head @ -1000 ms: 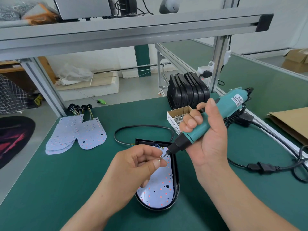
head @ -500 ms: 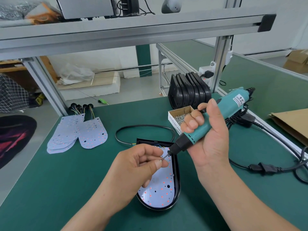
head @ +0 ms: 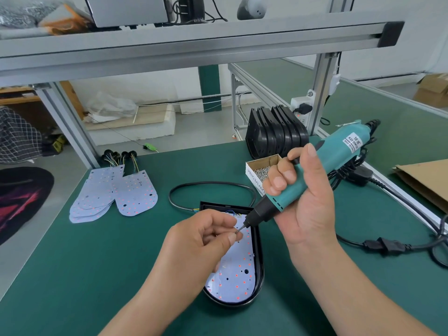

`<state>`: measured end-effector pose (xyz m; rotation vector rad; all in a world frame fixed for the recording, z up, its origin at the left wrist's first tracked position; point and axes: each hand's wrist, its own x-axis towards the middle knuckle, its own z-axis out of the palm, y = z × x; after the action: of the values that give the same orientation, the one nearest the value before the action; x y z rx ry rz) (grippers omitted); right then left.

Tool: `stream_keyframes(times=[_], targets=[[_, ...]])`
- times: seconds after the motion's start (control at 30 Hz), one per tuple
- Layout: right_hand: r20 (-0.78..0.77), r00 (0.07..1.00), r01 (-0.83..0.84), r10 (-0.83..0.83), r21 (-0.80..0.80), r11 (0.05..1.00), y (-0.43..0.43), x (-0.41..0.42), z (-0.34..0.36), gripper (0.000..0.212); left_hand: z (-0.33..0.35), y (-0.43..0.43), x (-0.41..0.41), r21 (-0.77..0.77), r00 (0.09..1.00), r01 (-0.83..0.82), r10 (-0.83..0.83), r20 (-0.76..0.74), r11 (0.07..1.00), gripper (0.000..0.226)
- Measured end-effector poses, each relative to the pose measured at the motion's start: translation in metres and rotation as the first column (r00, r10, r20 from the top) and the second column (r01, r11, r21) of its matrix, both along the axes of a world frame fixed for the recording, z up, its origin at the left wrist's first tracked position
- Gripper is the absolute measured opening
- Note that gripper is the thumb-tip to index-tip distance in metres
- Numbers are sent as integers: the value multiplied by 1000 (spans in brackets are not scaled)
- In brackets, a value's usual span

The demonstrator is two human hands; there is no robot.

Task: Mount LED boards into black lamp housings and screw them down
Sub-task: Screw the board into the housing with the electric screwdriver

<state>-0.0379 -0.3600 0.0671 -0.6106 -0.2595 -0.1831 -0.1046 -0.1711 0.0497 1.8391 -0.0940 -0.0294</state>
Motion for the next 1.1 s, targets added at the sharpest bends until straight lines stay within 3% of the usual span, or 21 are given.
stream_keyframes(times=[0.27, 0.53, 0.87, 0.97, 1.03, 1.07, 1.1], targets=[[-7, 999, 37, -37, -13, 999, 5, -1, -1, 25, -4, 0, -2, 111, 995, -48, 38, 88, 993, 30], [-152, 987, 65, -53, 76, 995, 7, 6, -11, 28, -10, 1, -1, 196, 994, -29, 8, 105, 980, 32], [-202, 979, 65, -39, 126, 990, 4, 9, -13, 29, -12, 3, 1, 207, 989, -32, 1, 149, 978, 34], [-206, 978, 71, -43, 133, 989, 1, 11, -14, 29, -8, 11, 9, 129, 962, -195, 164, 218, 972, 29], [-204, 977, 88, -59, 135, 987, -3, 14, -14, 29, -4, 21, 19, 144, 915, -361, 321, 244, 921, 13], [-203, 977, 100, -71, 135, 986, -6, 15, -14, 28, -3, 26, 23, 181, 907, -400, 359, 220, 899, 13], [-203, 975, 115, -86, 133, 984, -9, 17, -14, 28, -4, 30, 27, 240, 913, -402, 367, 175, 884, 30]])
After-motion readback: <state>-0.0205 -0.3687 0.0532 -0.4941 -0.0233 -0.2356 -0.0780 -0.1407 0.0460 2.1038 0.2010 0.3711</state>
